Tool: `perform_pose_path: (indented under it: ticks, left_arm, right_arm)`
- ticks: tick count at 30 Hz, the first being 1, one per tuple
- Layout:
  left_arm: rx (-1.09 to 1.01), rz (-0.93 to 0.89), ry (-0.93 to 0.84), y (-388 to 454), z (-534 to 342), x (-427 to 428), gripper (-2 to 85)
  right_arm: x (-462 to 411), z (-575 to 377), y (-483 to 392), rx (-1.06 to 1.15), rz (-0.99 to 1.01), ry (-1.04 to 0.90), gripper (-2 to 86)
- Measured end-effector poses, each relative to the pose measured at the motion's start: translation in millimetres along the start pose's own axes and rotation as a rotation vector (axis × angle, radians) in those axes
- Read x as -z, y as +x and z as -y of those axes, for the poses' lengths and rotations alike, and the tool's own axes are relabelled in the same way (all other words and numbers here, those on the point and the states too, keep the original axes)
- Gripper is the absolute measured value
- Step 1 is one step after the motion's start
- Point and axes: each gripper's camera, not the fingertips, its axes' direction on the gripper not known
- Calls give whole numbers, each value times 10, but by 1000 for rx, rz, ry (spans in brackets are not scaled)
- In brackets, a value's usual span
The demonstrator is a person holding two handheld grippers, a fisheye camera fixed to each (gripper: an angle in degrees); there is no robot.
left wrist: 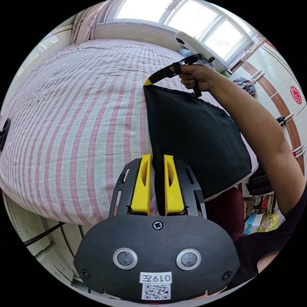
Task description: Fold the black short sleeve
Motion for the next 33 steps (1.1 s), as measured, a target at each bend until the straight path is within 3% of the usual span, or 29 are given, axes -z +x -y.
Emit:
perform_pose_path:
  ticks: [7,16,21,24,29,33]
  left_arm:
    - [1,21,-11,58,29,-18,54]
    - [69,26,111,-11,-86,239,55]
    - [-32,-233,314,57,-189,464,28]
    - [-92,-261,219,196,-79,255,19]
    - [-104,-32,4,427,62,-161,14]
    - [-98,-21,-9,458,76,-249,15]
  right_arm:
    - [-220,281,-81,-12,-86,4,-4]
    - [73,413,-16,57,6,33,59]
    - [-34,416,38,81,-36,-100,56]
    - [-49,407,85,71,-22,-106,54]
    - [-54,432,110,72,-12,-117,8]
    - [2,463,75,71,-57,-89,-5]
